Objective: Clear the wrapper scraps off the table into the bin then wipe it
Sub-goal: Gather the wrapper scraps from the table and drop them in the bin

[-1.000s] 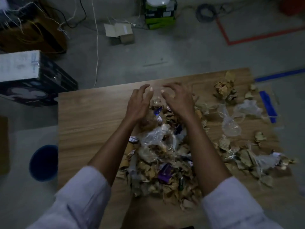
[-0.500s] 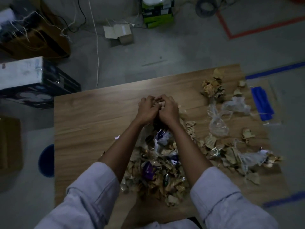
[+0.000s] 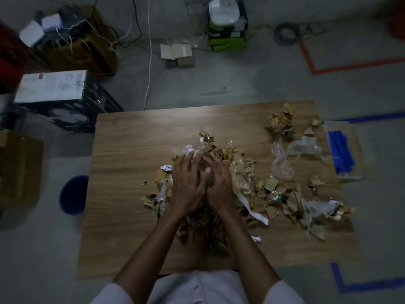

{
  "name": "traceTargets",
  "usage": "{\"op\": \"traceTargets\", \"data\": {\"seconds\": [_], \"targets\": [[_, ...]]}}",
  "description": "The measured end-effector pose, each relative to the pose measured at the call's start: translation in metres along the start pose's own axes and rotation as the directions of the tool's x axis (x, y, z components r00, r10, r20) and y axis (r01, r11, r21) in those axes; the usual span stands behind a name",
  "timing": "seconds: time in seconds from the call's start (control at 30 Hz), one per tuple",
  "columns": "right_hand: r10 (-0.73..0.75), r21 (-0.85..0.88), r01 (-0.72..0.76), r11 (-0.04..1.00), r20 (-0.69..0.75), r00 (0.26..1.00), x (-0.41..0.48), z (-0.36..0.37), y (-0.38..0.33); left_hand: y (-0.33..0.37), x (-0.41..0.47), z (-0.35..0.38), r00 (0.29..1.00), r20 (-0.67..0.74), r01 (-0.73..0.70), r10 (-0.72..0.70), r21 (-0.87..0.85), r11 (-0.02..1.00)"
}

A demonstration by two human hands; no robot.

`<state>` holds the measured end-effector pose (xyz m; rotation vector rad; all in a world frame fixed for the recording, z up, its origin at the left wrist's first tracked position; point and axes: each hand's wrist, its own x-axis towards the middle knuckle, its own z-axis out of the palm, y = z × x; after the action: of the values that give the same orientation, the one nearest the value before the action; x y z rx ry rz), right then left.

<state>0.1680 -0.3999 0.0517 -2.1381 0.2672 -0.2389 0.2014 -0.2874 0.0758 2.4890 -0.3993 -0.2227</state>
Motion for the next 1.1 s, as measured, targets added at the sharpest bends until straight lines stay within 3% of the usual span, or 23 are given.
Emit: {"op": "traceTargets", "data": {"seconds": [0.07, 0.13, 0.23, 0.37, 0.47, 0.57, 0.7, 0.8, 0.93, 1.0, 1.1], "targets": [[0.049, -0.082, -0.042, 0.996, 0.090, 0.995, -0.012, 0.008, 0.012, -0.012, -0.013, 0.010, 0.990, 0.127, 0.063, -0.064, 0.018, 0.998], [0.060, -0.128, -0.044, 0.991, 0.121, 0.991, -0.018, 0.006, 0.012, -0.014, -0.019, 0.009, 0.992, 0.120, 0.042, -0.044, 0.021, 0.999], [0.060, -0.117, -0.053, 0.992, 0.057, 0.997, -0.025, -0.008, -0.004, -0.009, -0.023, 0.001, 0.997, 0.071, 0.003, -0.003, 0.012, 1.000], [0.043, -0.150, -0.016, 0.989, 0.174, 0.984, -0.040, -0.015, -0.005, -0.007, -0.035, -0.003, 0.987, 0.158, -0.015, 0.010, 0.032, 0.999], [-0.035, -0.157, 0.038, 0.987, 0.021, 0.999, -0.056, -0.029, -0.004, 0.011, -0.047, -0.011, 0.982, 0.021, -0.189, 0.188, 0.049, 0.981], [-0.075, -0.214, 0.046, 0.976, -0.126, 0.989, -0.083, -0.049, -0.005, 0.024, -0.062, -0.009, 0.927, -0.081, -0.359, 0.366, 0.084, 0.929], [0.041, -0.252, -0.088, 0.964, -0.186, 0.982, -0.139, -0.069, 0.027, 0.017, -0.098, 0.014, 0.871, -0.133, -0.464, 0.473, 0.093, 0.881], [0.144, -0.302, -0.201, 0.932, -0.198, 0.969, -0.185, -0.078, 0.065, 0.000, -0.142, 0.043, 0.832, 0.066, -0.555, 0.552, 0.103, 0.825], [0.331, -0.341, -0.352, 0.872, -0.120, 0.936, -0.224, -0.082, 0.106, -0.002, -0.176, 0.090, 0.685, 0.489, -0.645, 0.540, 0.064, 0.761], [0.406, -0.319, -0.405, 0.857, -0.066, 0.912, -0.234, -0.093, 0.118, 0.017, -0.178, 0.106, 0.647, 0.575, -0.613, 0.500, 0.003, 0.790], [0.497, -0.170, -0.490, 0.855, -0.002, 0.868, -0.228, -0.121, 0.113, 0.053, -0.160, 0.122, 0.638, 0.554, -0.585, 0.535, -0.103, 0.805]]}}
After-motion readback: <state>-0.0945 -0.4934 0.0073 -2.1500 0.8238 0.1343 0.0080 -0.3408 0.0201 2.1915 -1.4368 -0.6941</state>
